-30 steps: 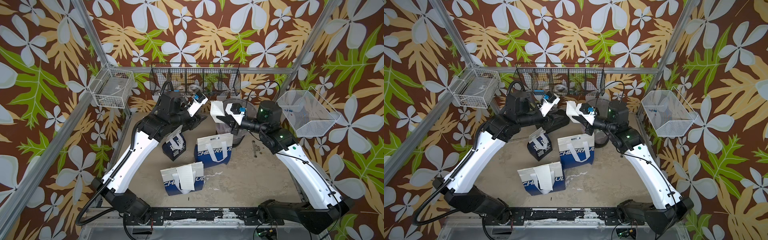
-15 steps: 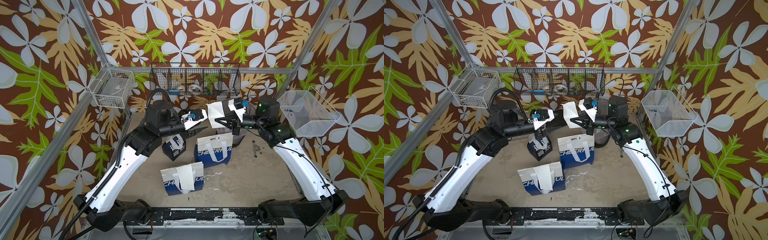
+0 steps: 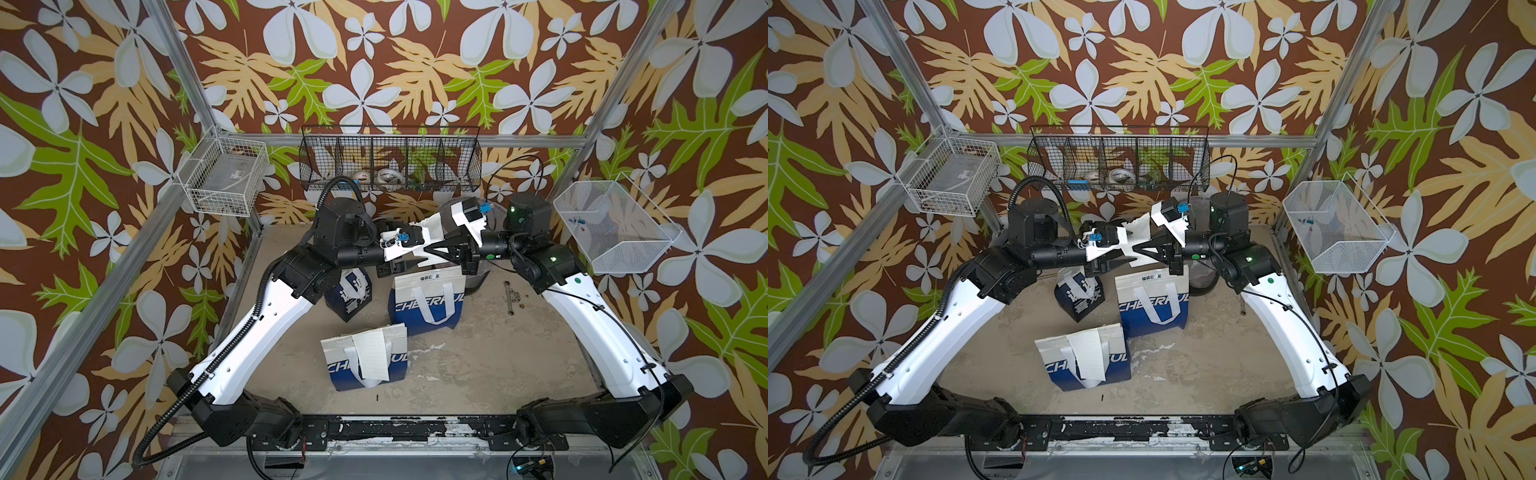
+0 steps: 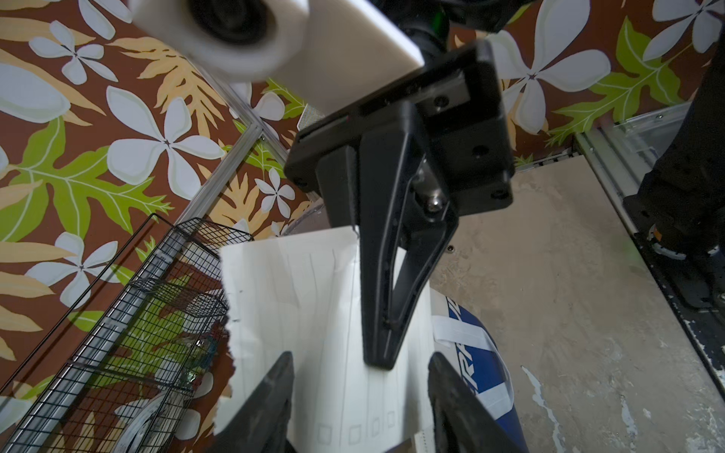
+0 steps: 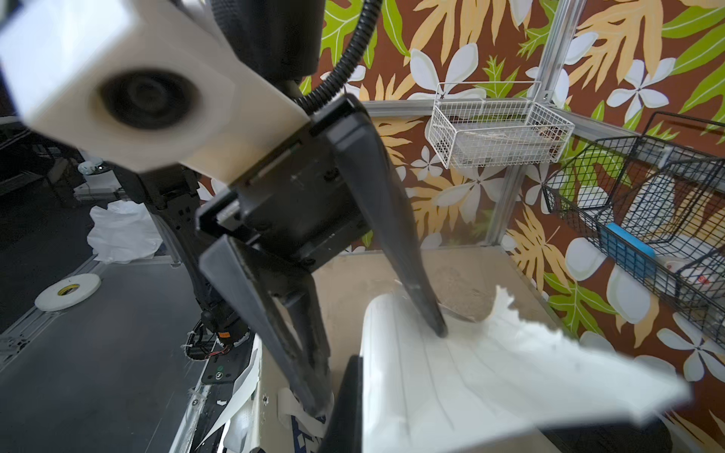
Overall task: Shred takeout receipts and throw away
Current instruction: Adjust the takeout receipt.
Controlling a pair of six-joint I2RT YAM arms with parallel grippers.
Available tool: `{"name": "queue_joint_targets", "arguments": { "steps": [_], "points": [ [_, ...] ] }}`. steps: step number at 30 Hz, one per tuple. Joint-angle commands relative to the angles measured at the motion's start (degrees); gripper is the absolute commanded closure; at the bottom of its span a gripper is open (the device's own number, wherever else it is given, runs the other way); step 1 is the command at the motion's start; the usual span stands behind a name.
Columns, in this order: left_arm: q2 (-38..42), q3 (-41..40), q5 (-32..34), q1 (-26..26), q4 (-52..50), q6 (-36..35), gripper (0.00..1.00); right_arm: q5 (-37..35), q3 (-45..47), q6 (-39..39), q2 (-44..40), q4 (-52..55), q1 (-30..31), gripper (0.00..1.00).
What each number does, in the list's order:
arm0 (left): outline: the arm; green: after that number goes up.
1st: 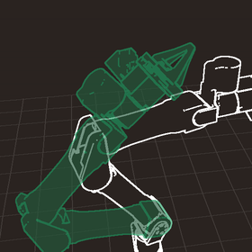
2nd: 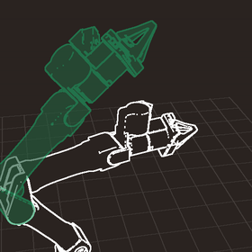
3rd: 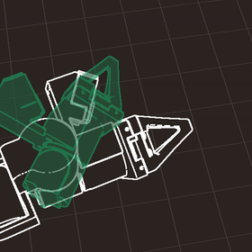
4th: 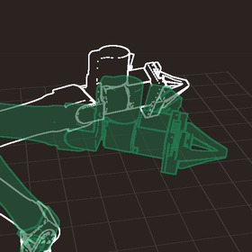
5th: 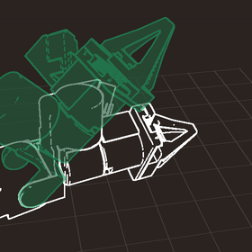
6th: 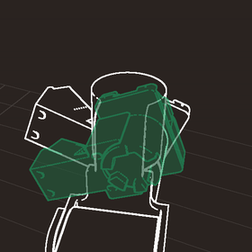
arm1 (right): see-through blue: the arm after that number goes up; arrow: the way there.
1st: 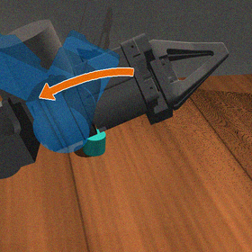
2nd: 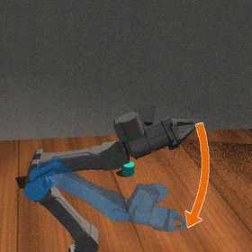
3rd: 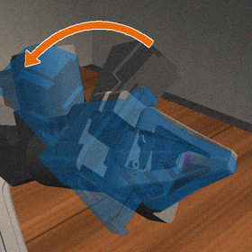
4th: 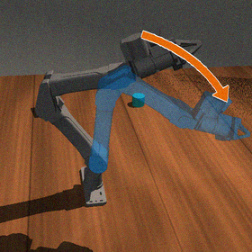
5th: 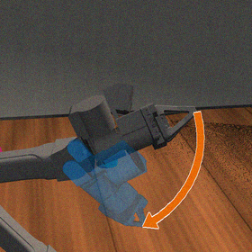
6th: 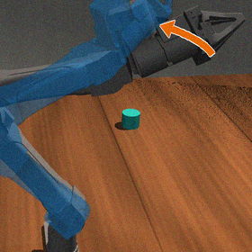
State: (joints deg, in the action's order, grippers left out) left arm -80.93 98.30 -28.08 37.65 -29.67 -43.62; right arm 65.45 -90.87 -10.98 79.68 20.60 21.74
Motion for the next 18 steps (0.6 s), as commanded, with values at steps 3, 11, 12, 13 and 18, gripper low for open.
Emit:
{"name": "queue_joint_targets", "arguments": {
  "steps": [3, 11, 12, 13, 18],
  "points": [
    [-0.4, 1.2, 1.0, 0.1, -1.1, -1.0, 0.49, 2.7, 0.0, 0.1, -0.1, -0.9, 0.0, 1.0],
    [0.1, 1.8, -1.1, 0.1, -1.2, -0.2, 0.78, 2.4, 0.2, 0.5, 0.0, -1.4, 0.0, 1.0],
    [0.0, 2.0, -0.3, 0.1, -1.5, -0.2, 0.82, 2.4, 0.3, 0.7, 0.0, -1.6, 0.0, 1.0],
    [-0.2, 2.2, 0.5, 0.1, -2.1, -0.3, 0.84, 2.4, 0.2, 0.7, -0.1, -1.7, 0.0, 1.0],
    [0.2, 2.2, 2.0, 0.1, -1.9, 0.4, 1.0, 1.6, 0.4, 0.8, 0.0, -1.9, 0.0, 1.0]
  ]
}}
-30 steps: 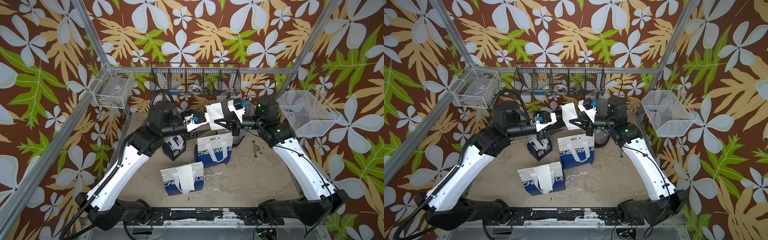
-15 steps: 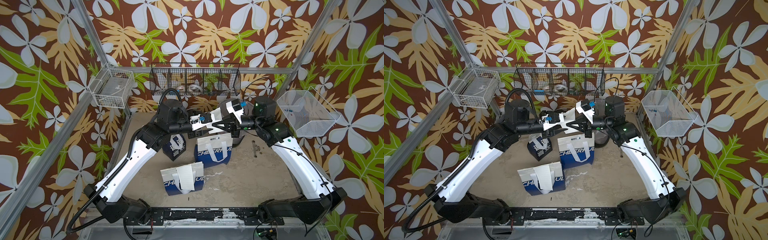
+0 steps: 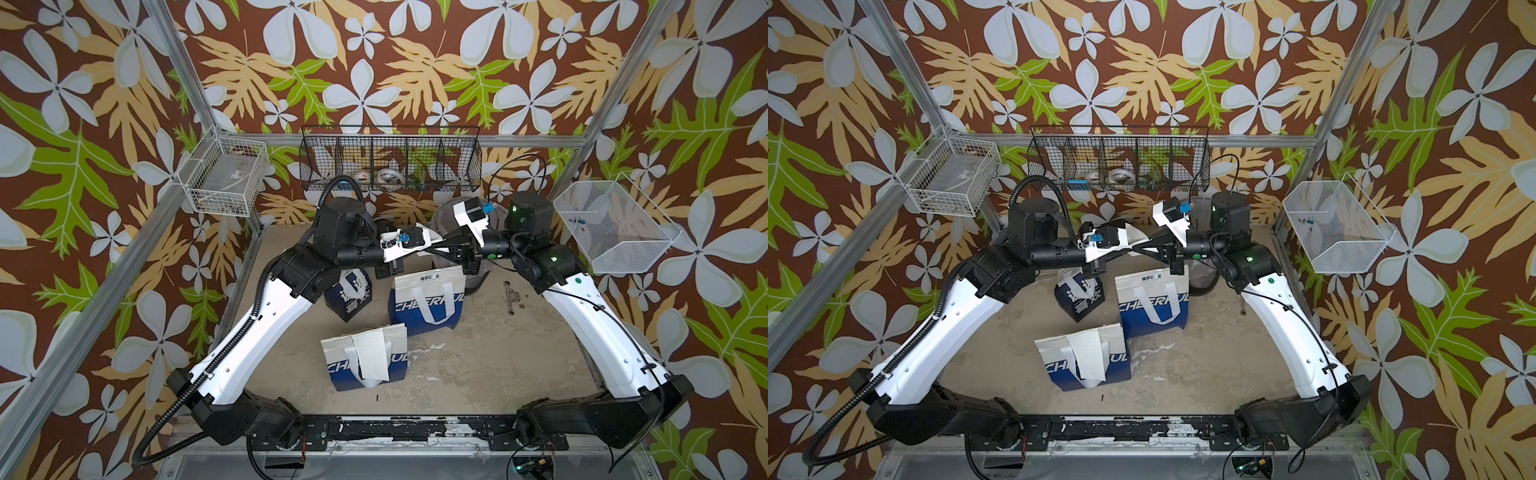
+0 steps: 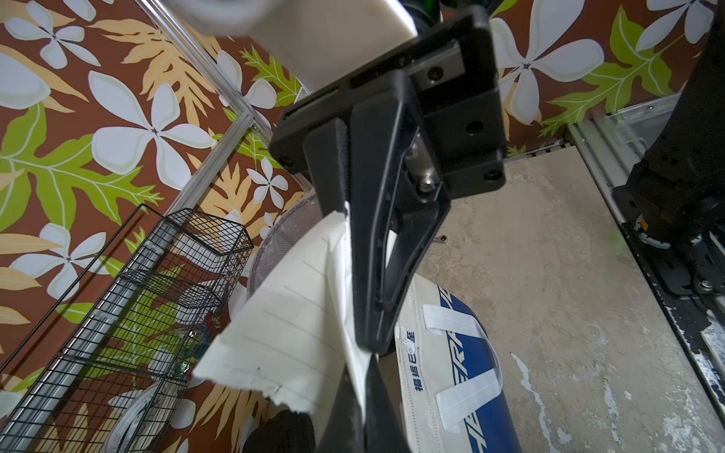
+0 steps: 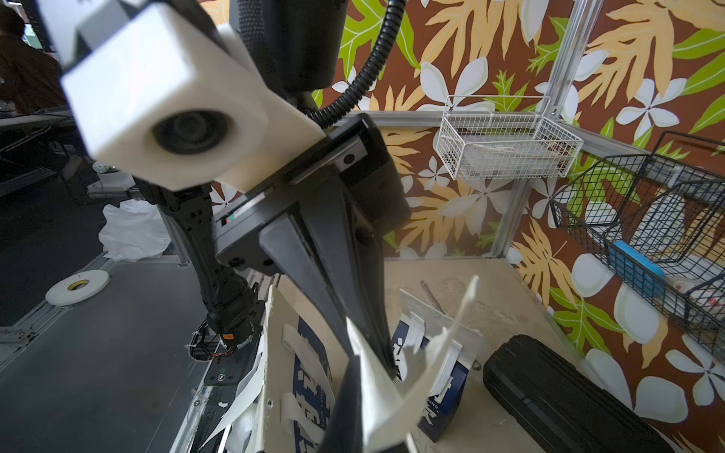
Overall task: Shred takeout receipts and throw away
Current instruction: Adjust the takeout receipt.
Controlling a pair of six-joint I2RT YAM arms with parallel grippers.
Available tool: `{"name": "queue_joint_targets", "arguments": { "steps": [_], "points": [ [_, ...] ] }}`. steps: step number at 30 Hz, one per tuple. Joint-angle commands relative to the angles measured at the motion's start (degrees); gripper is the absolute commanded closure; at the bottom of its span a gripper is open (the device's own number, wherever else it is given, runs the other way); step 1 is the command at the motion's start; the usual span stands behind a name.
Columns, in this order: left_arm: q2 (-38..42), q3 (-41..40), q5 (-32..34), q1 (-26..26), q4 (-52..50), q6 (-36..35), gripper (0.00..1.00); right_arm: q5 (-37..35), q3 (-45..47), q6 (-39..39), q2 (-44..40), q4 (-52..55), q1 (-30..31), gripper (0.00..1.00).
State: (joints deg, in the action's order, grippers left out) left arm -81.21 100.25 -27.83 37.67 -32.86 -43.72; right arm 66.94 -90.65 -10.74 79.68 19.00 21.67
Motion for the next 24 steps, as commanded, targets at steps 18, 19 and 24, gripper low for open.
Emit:
{"name": "queue_joint_targets", "arguments": {
  "steps": [18, 19, 24],
  "points": [
    [0.2, 1.5, 0.8, 0.0, -6.0, 1.4, 1.0, -9.0, 0.3, -21.0, -8.5, 3.1, -2.7, 0.38],
    [-0.4, 2.4, 0.4, 0.0, -7.2, 1.3, 1.0, -5.8, 0.2, -22.1, -8.8, 2.6, -2.7, 0.34],
    [-1.1, 3.9, -2.0, 0.0, -8.3, 1.0, 1.0, -3.9, -7.4, -33.1, -2.7, 14.8, -0.5, 0.31]
  ]
}}
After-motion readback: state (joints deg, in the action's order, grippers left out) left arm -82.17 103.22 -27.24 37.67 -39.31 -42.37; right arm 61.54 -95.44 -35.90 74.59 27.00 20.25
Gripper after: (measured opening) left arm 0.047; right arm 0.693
